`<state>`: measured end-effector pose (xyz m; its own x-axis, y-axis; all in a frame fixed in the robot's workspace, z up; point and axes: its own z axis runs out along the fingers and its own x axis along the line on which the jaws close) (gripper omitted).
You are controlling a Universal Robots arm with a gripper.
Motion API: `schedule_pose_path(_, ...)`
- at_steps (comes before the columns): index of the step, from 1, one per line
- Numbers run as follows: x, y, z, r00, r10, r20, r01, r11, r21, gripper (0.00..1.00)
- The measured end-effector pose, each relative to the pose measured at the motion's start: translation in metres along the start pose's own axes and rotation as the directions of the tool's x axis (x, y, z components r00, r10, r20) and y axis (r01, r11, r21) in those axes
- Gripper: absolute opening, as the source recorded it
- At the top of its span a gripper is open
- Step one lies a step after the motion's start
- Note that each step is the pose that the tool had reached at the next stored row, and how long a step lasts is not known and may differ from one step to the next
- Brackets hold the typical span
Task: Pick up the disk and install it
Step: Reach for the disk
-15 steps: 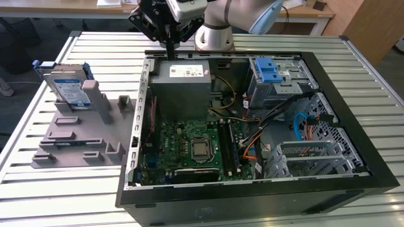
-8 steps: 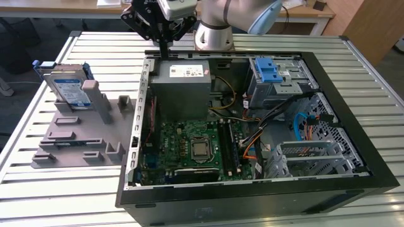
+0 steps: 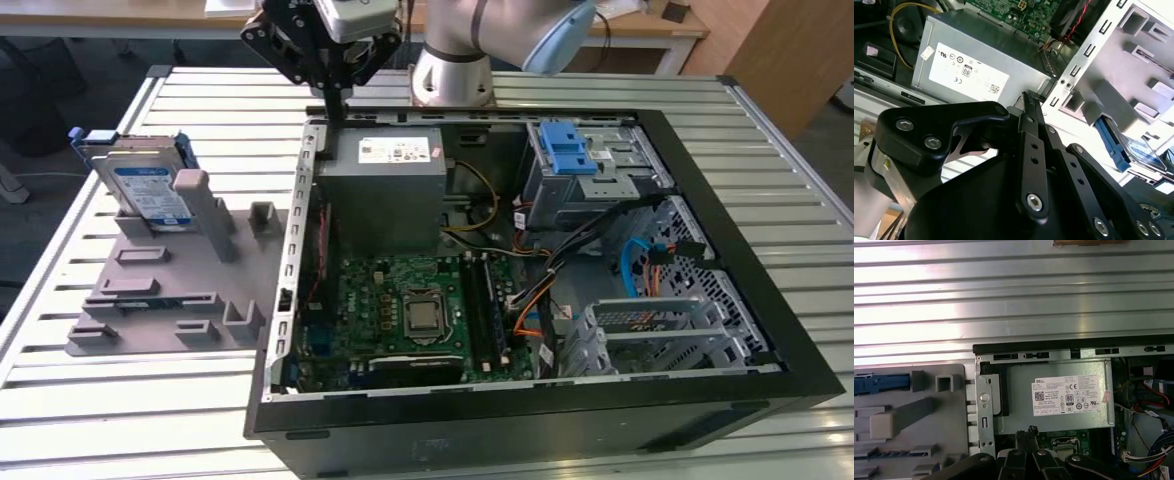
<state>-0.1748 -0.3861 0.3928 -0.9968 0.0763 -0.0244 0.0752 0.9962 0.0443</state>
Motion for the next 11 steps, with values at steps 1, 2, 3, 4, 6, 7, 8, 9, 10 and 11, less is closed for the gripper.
schedule_pose_path(1,0.0013,0.0,0.0,1.0,0.0,0.0,0.0,1.0,0.0,0.11)
schedule_pose_path(2,0.0027,0.0,0.0,1.0,0.0,0.0001,0.0,1.0,-0.0001,0.11)
schedule_pose_path(3,0.0041,0.0,0.0,1.0,0.0,0.0001,0.0,1.0,-0.0001,0.11)
schedule_pose_path(4,0.0055,0.0,0.0,1.0,0.0,0.0,0.0,1.0,-0.0001,0.11)
schedule_pose_path(6,0.0081,0.0001,-0.0001,1.0,0.0,0.0,0.0,1.0,0.0,0.11)
schedule_pose_path(7,0.0092,0.0001,0.0,1.0,0.0,0.0001,0.0,1.0,-0.0001,0.11)
schedule_pose_path(8,0.0104,0.0001,-0.0001,1.0,0.0,0.0001,0.0,1.0,-0.0001,0.11)
schedule_pose_path(9,0.0115,0.0001,-0.0001,1.0,0.0,0.0,0.0,1.0,-0.0001,0.11)
schedule_pose_path(10,0.0125,0.0001,-0.0001,1.0,0.0,0.0,0.0,1.0,-0.0001,0.11)
schedule_pose_path(11,0.0137,0.0001,-0.0001,1.0,0.0,0.0,0.0,1.0,0.0,0.11)
